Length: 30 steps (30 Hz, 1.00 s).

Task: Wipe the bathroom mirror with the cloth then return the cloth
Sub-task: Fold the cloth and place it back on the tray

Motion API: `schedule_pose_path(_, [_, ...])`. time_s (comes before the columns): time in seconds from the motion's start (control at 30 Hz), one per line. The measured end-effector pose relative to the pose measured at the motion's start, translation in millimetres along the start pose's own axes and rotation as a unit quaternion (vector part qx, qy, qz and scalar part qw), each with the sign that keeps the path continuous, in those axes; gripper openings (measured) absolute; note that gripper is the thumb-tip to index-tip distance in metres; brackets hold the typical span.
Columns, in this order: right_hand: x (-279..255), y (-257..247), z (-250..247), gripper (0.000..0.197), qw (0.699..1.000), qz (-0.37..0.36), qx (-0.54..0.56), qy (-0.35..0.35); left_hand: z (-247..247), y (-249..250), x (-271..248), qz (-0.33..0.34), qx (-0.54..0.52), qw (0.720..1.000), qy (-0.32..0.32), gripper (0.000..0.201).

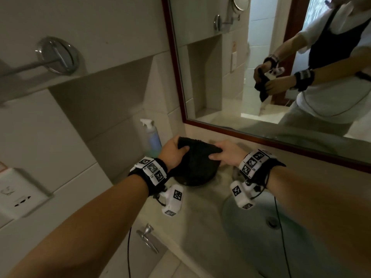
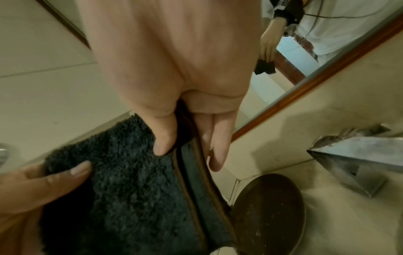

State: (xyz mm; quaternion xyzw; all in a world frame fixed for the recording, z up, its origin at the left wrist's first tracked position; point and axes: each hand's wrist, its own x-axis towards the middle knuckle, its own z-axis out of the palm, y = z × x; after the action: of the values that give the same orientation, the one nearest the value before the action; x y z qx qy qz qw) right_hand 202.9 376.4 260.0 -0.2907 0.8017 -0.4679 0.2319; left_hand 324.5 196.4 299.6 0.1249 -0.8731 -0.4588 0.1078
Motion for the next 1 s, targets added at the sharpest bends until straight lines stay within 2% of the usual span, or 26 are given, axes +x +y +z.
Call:
schedule_pose_path(0.1, [34.0, 12.5, 9.5, 0.022, 0.998, 0.05, 0.029, 0.021, 2.3, -34.1, 31.9, -0.018, -0.012, 1.0, -0.005, 0.017])
schedule_pose_path(0.2, [69.0, 26.7, 22.0, 0.026, 0.996, 0.089, 0.017, 0.028, 11.9, -82.5, 73.6, -0.034, -0.028, 0.999, -0.023, 0.009])
schedule_pose_path(0.3, [106.2, 41.2, 36.4, 0.035, 0.986, 0.158, 0.016, 0.043, 21.2, -126.2, 116.5, -0.063, -0.053, 0.995, -0.049, 0.017])
schedule_pose_path(0.33, [116.4, 45.0, 40.6, 0.035, 0.984, 0.174, 0.006, 0.037, 24.1, -142.5, 131.1, -0.061, -0.049, 0.995, -0.055, 0.021])
schedule_pose_path(0.4, [141.3, 56.8, 48.2, 0.037, 0.984, 0.174, -0.011, 0.04, 33.2, -184.6, 166.0, -0.057, -0.03, 0.995, -0.082, 0.044])
schedule_pose_path(0.47, [163.1, 68.3, 53.7, 0.042, 0.978, 0.204, -0.008, 0.049, 53.1, -250.7, 211.8, -0.082, -0.034, 0.989, -0.116, 0.053])
schedule_pose_path(0.53, [186.3, 83.1, 61.4, 0.04, 0.973, 0.224, -0.033, 0.053, 46.4, -244.9, 220.8, -0.099, -0.023, 0.983, -0.153, 0.056])
schedule_pose_path(0.6, [200.6, 90.3, 69.0, 0.038, 0.966, 0.246, -0.035, 0.066, 40.2, -236.4, 226.4, -0.127, -0.018, 0.974, -0.186, 0.045])
schedule_pose_path(0.67, [209.6, 98.4, 74.0, 0.031, 0.962, 0.263, -0.032, 0.069, 38.9, -236.0, 234.0, -0.127, -0.021, 0.97, -0.207, 0.038])
schedule_pose_path(0.8, [228.0, 118.2, 81.3, 0.017, 0.952, 0.3, -0.007, 0.059, 49.8, -259.6, 255.5, -0.138, -0.015, 0.96, -0.244, 0.032])
schedule_pose_path(0.93, [244.1, 145.4, 93.4, 0.017, 0.945, 0.323, 0.003, 0.048, 65.3, -289.6, 268.2, -0.144, -0.007, 0.955, -0.258, 0.026])
schedule_pose_path(1.0, [250.6, 157.3, 100.2, 0.025, 0.943, 0.329, 0.0, 0.042, 71.6, -303.4, 271.3, -0.147, 0.004, 0.954, -0.26, 0.029])
